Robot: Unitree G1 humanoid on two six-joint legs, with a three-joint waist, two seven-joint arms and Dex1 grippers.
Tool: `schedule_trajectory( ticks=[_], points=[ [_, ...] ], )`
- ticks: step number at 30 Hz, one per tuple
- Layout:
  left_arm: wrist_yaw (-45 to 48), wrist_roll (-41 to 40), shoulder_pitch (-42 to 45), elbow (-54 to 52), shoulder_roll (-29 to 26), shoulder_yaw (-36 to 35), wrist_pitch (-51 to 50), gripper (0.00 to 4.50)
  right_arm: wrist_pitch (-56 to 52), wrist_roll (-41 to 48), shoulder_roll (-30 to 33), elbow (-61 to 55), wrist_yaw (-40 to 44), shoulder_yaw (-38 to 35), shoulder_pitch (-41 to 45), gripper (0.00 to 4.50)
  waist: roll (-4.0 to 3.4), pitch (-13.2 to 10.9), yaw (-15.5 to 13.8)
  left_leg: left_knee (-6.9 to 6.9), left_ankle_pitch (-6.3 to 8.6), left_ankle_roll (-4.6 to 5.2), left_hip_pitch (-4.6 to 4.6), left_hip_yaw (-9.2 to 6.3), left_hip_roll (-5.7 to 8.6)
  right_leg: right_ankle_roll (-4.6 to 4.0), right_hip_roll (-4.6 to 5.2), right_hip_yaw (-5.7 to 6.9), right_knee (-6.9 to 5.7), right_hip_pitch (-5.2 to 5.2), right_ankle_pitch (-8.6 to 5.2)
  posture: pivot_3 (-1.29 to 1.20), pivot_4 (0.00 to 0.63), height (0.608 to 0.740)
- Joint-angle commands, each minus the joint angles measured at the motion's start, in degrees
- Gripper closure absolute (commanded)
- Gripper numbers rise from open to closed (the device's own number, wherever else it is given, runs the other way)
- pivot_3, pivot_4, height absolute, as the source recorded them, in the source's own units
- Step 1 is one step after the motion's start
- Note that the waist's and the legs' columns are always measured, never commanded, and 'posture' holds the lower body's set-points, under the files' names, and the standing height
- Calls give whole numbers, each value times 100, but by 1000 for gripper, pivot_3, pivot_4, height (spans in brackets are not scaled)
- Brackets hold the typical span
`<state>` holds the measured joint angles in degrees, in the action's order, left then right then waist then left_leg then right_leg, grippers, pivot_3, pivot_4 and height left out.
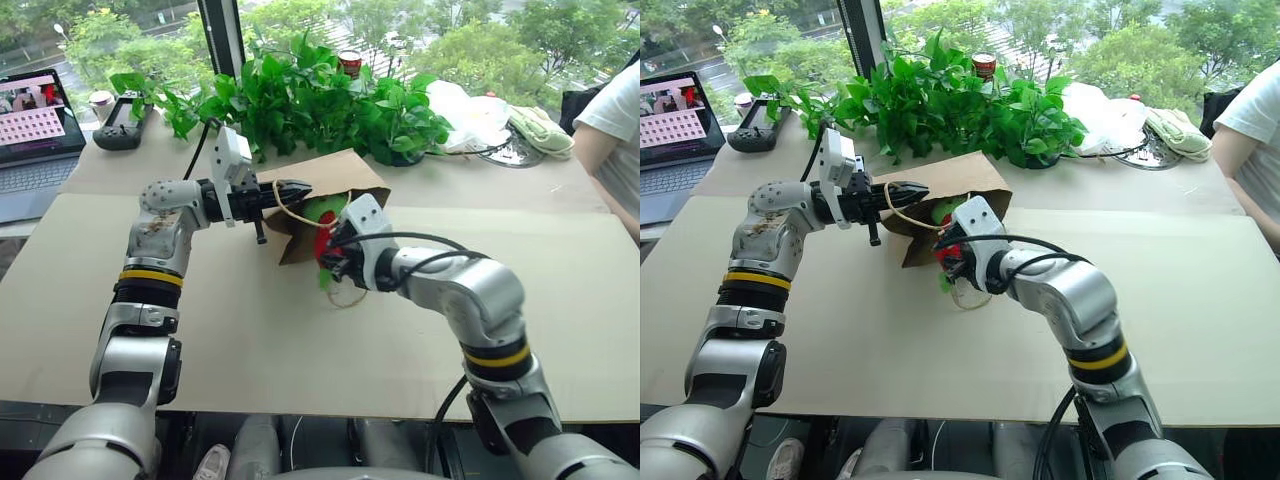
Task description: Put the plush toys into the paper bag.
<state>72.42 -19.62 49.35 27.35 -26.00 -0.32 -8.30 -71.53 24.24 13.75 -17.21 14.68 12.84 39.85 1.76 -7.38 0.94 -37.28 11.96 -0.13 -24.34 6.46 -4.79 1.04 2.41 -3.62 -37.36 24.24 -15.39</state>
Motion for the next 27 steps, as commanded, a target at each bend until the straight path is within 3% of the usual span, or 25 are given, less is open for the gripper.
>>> schedule_trajectory(
  ticks=[1, 10, 19, 27],
  points=[
    [4, -49, 91, -178, -10, -32, 51, 4500, 672, -285, -343, 680, -29, -8, 436, 3505, 0, 0, 17, 0, 0, 0, 2, 0, 0, 0, -1, 0, -21, 1, 0, 0, 150, 708],
    [59, -32, 99, -182, 15, 17, 45, 4500, 1621, -604, -1206, 2023, -335, -484, 872, 3505, -2, 0, 7, 1, -1, -1, -2, -1, -1, 0, 0, 1, -35, 2, 0, 0, 150, 708],
    [66, -21, 121, -158, 9, 26, 49, 4500, 1334, -508, -1255, 1610, -275, -661, 734, 798, -3, 0, 17, 4, -1, -1, -2, 0, -2, 0, 0, 2, -36, 2, 0, 0, 150, 708],
    [58, -13, 128, -137, 9, 18, 63, 4500, 539, -384, -579, 461, -141, -766, 284, 798, -3, 0, -2, 4, -1, -1, -4, -1, -1, 0, 2, 4, -34, 1, 0, 0, 150, 708]
  ],
)
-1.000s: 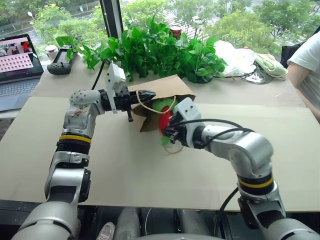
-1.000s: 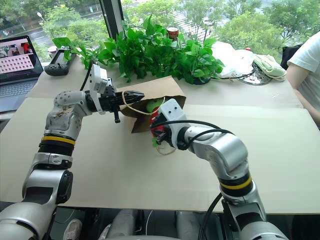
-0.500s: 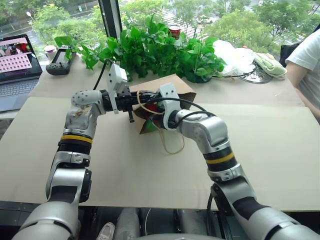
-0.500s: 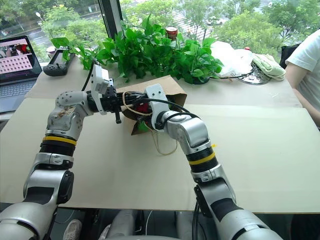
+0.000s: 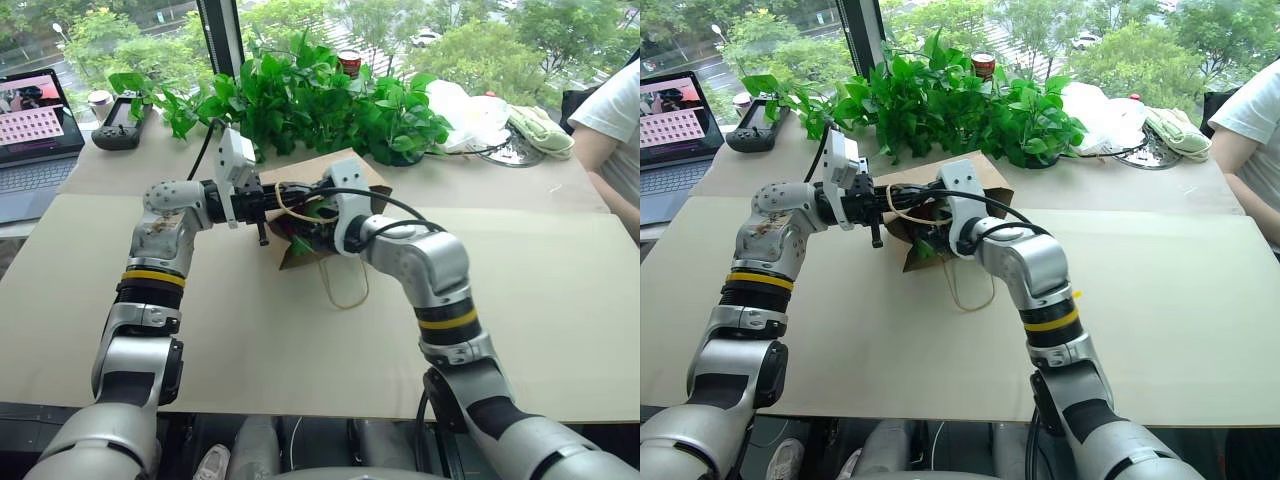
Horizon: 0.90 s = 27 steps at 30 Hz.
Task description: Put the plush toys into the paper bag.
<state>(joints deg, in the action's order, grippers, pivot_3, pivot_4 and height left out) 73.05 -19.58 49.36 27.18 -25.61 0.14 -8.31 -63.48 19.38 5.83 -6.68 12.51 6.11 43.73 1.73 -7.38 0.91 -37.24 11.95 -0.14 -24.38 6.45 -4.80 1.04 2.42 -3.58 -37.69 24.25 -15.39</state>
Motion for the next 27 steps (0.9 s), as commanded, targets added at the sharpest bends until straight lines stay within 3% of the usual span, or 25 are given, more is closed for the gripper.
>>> schedule_trajectory(
  ticks=[1, 10, 27],
  points=[
    [-7, -16, 127, -119, -30, -29, 67, 4500, -350, 98, 299, -729, 86, -87, -188, 798, 0, 0, 4, 0, 0, 0, 0, 0, 0, 0, 0, 0, 0, 0, 0, 0, 150, 708],
    [6, 0, 137, -29, -22, -36, 114, 4500, -1191, 197, 743, -1990, 200, 278, -882, 798, 0, 0, 52, 2, 0, 0, 5, -1, -1, -1, -2, -2, 2, 4, -1, 0, 150, 708],
    [-3, 7, 154, -47, -30, -46, 97, 4500, -1128, 37, 464, -1815, 8, 962, -1499, 798, 0, 0, 13, -3, 0, 0, 6, -1, 1, -1, -1, -2, 9, 2, -2, 0, 150, 708]
  ],
)
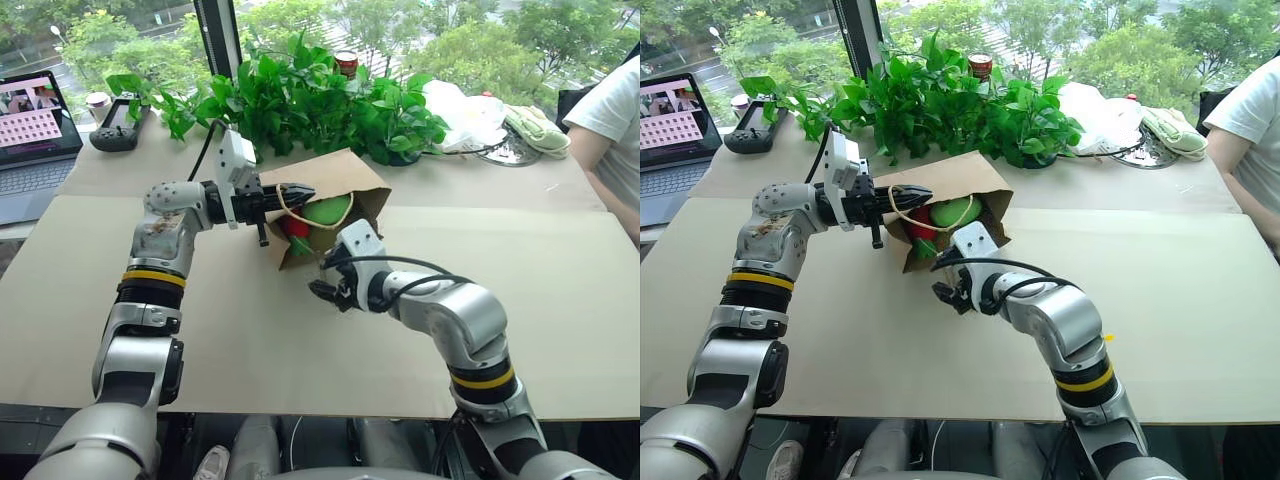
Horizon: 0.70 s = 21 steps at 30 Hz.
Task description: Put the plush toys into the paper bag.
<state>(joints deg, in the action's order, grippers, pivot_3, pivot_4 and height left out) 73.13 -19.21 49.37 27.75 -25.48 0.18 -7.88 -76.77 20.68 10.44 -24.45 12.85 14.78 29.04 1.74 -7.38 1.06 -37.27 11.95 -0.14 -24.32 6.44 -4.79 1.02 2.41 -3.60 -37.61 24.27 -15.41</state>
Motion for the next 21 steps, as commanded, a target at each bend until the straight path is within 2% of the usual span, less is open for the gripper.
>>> schedule_trajectory(
  ticks=[1, 5, 8, 12, 16, 21],
  points=[
    [-12, -30, 149, -113, -45, -49, 49, 4500, 244, -117, 15, -5, -22, 145, -59, 1029, 0, 0, -2, 0, 0, 0, 0, 0, 0, 0, 0, 0, 1, 0, 0, 0, 150, 708],
    [-12, -27, 148, -116, -51, -47, 43, 4500, 382, -193, 26, 91, -22, 228, -115, 2084, 0, 0, -1, -1, 0, 0, 0, 0, 0, 0, 0, 0, 3, 0, 0, 0, 150, 708],
    [-12, -24, 152, -112, -50, -44, 45, 4500, 453, -229, 33, 126, -3, 240, -115, 3226, 0, 0, -1, -1, 0, 0, 0, 0, 0, 0, 0, 0, 3, 0, 0, 0, 150, 708],
    [-5, -24, 158, -100, -50, -46, 53, 4500, 508, -257, 38, 149, 3, 243, -109, 4461, 0, 0, -2, -1, 0, 0, 0, 0, 0, 0, 0, 0, 3, 0, 0, 0, 150, 708],
    [-9, -26, 172, -80, -32, -45, 64, 4500, 574, -260, 69, 112, 40, 160, -91, 4461, 0, 0, -3, -1, 0, 0, 0, 0, 0, 0, 0, 0, 3, 0, 0, 0, 150, 708],
    [-57, -102, 139, -160, 78, -50, -17, 4500, 710, -146, 234, -231, 195, -342, -54, 4461, 0, 0, -8, -1, 0, 0, 0, 0, 0, 0, 0, 0, 3, 0, 0, 0, 150, 708]
  ],
)
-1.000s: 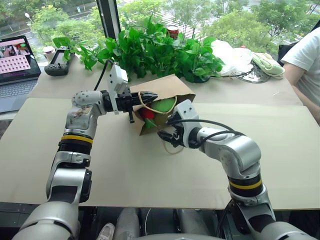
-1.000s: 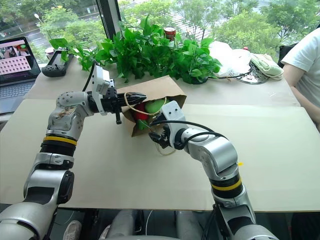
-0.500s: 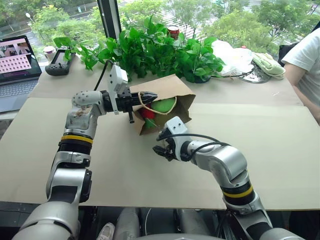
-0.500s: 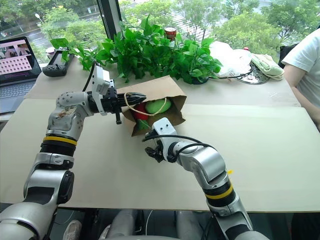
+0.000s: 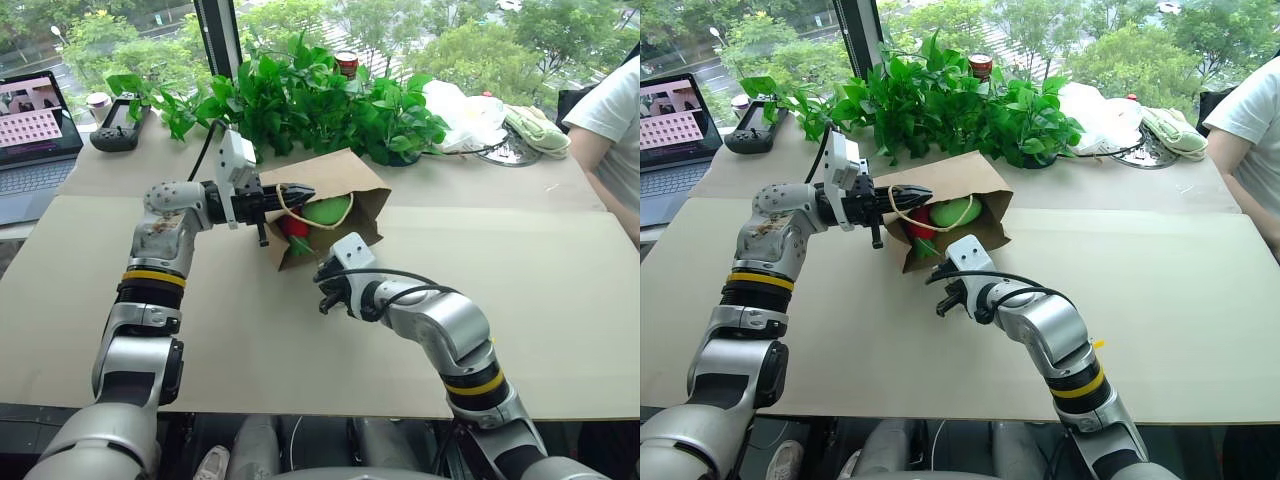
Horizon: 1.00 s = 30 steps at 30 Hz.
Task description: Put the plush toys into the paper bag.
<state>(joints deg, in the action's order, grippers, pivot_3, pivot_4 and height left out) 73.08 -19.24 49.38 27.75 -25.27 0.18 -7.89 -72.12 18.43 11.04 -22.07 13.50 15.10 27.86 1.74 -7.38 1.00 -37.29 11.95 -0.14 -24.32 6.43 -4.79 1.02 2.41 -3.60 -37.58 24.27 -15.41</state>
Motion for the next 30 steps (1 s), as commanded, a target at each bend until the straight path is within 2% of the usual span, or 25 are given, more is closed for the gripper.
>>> schedule_trajectory(
  ticks=[1, 8, 11, 14, 20, 30],
  points=[
    [-69, -120, 132, -185, 85, -54, -48, 4500, 273, 103, 259, -577, 184, -464, 77, 4461, 0, 0, -4, 0, 0, 0, 0, 0, 0, 0, 0, 0, 0, 0, 0, 0, 150, 708],
    [-416, -434, 158, -506, 426, -180, -530, 4500, 170, 656, 1392, -1904, 917, -1385, -55, 4461, 0, 0, -32, 1, 1, 1, -5, -3, 3, 3, 3, 0, 6, -4, -2, 0, 150, 708],
    [-777, -696, 107, -737, 589, -352, -940, 4500, 160, 779, 1856, -2143, 1120, -1707, 20, 4461, 0, 0, -13, 5, 1, 1, -3, -7, 3, 3, 1, 0, 11, -3, -2, 0, 150, 708],
    [-1379, -976, 11, -970, 793, -616, -1398, 4500, 185, 822, 2056, -2148, 1111, -1825, 158, 4461, 0, 0, 8, 4, 0, 1, 4, -7, 4, 3, 0, -3, 11, -7, -3, 0, 150, 708],
    [-2256, -1206, -625, -1655, 1059, -837, -1815, 4500, 268, 687, 1940, -1994, 877, -1533, 530, 4461, 0, 0, 22, 4, -4, 5, 12, -5, 5, 4, 1, -13, 4, -8, -3, 0, 150, 708],
    [-2635, -1225, -1030, -1796, 1065, -849, -2003, 4500, 438, 430, 1470, -1535, 525, -936, 936, 4461, 0, 0, -39, 1, -5, 3, 8, -6, 10, 3, 4, -13, 5, -11, -2, 0, 150, 708]
  ],
)
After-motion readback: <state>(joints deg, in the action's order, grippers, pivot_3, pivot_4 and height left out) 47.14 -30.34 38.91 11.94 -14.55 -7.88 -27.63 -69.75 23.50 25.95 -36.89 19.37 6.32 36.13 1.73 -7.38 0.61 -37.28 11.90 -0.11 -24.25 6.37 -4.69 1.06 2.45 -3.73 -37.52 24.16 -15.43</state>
